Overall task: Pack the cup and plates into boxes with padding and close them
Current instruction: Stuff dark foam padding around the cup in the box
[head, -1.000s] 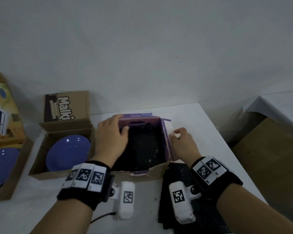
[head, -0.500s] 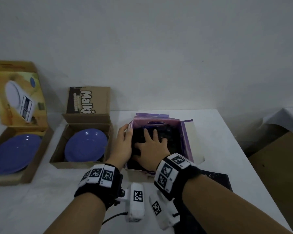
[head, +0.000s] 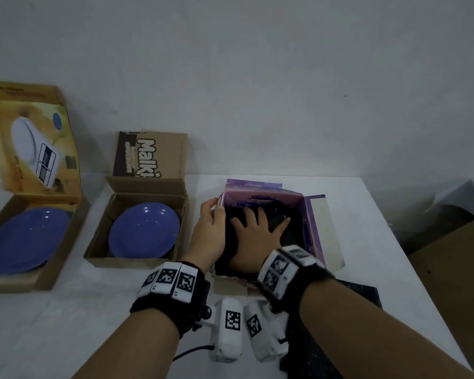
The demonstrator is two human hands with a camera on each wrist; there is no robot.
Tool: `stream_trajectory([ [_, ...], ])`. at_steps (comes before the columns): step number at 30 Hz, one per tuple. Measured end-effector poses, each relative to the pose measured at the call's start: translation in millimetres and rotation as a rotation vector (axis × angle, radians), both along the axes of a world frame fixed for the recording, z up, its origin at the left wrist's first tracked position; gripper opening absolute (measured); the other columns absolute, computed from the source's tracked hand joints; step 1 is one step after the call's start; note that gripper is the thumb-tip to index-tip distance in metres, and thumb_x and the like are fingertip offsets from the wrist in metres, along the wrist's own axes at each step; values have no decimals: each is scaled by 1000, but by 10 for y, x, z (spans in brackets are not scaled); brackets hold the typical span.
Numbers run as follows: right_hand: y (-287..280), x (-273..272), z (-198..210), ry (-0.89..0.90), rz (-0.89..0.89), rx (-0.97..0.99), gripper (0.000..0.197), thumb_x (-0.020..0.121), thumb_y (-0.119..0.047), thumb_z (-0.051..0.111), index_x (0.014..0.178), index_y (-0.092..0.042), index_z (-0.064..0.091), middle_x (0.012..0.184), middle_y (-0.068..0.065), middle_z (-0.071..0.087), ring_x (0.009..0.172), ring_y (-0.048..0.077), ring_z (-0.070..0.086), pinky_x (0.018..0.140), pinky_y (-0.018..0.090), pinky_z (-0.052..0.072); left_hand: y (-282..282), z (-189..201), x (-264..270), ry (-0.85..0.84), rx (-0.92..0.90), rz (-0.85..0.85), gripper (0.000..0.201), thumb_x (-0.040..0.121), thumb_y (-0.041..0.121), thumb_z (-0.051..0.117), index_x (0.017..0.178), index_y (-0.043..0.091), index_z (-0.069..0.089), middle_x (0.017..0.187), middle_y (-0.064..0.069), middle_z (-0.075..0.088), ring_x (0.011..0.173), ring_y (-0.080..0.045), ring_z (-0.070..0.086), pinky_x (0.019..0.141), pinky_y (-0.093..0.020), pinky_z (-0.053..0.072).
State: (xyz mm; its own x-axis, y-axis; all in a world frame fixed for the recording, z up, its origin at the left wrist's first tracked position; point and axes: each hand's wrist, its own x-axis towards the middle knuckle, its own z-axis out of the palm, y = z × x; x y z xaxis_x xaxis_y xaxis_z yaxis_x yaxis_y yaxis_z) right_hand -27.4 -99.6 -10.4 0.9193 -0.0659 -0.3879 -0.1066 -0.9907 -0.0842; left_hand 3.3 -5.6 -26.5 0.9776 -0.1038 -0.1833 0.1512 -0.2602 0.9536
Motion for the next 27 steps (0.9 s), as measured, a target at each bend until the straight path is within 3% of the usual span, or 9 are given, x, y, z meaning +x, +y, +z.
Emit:
stream_trajectory([
  [3,-265,124,305,199,38,200,103,68,-39,75,147,-41,8,159,2,-6,144,31,-18,107,72,3,2,1,18,-40,64,18,35,101,32,33,134,20,41,115,-5,56,100,-20,52,87,-34,42],
  [7,-475,96,361,264,143,121,120,65,-38,83,149,-39,-2,158,8,-5,144,34,-11,116,54,8,-7,17,7,-71,227,-17,40,97,27,45,136,19,38,114,-6,58,99,-26,55,79,-32,41],
  [10,-445,-33,177,179,159,118,117,67,-42,80,149,-39,-5,158,9,-12,144,34,-15,116,57,11,-13,31,5,-31,287,-53,55,89,22,59,138,21,34,121,-10,58,105,-30,57,88,-38,47],
  [12,-517,-17,232,230,174,102,119,69,-39,80,148,-41,-9,158,8,-16,144,32,-16,115,57,12,-23,42,16,-30,339,-75,58,85,16,59,137,21,33,118,-11,59,99,-31,57,83,-36,46],
  [15,-681,60,420,337,208,21,127,67,-25,83,145,-45,-15,159,5,-14,146,30,4,112,53,27,-32,64,26,-31,393,-90,55,85,12,54,134,23,33,107,-14,62,88,-32,57,76,-36,45],
  [18,-729,-14,368,243,227,-42,129,64,-27,84,145,-44,-16,159,5,-6,137,32,34,104,47,42,-53,57,39,-18,490,-80,50,88,13,51,134,24,32,103,-15,61,91,-35,58,76,-37,44],
  [21,-697,-147,235,109,229,-48,117,74,-30,76,147,-39,-16,159,11,-3,123,36,49,98,44,46,-78,53,56,-18,577,-74,48,90,16,49,134,25,32,106,-15,61,93,-35,57,74,-37,41],
  [24,-687,-187,195,42,240,-75,111,79,-28,71,148,-36,-15,158,15,2,118,38,52,95,43,47,-75,59,62,-19,640,-68,48,91,19,50,135,24,32,110,-16,60,97,-35,57,74,-36,38],
  [27,-719,-222,154,-1,228,-60,108,79,-29,71,149,-35,-12,157,17,3,134,35,35,106,43,38,-76,76,46,-17,654,-59,55,89,17,54,138,23,30,118,-17,57,105,-38,56,76,-38,38],
])
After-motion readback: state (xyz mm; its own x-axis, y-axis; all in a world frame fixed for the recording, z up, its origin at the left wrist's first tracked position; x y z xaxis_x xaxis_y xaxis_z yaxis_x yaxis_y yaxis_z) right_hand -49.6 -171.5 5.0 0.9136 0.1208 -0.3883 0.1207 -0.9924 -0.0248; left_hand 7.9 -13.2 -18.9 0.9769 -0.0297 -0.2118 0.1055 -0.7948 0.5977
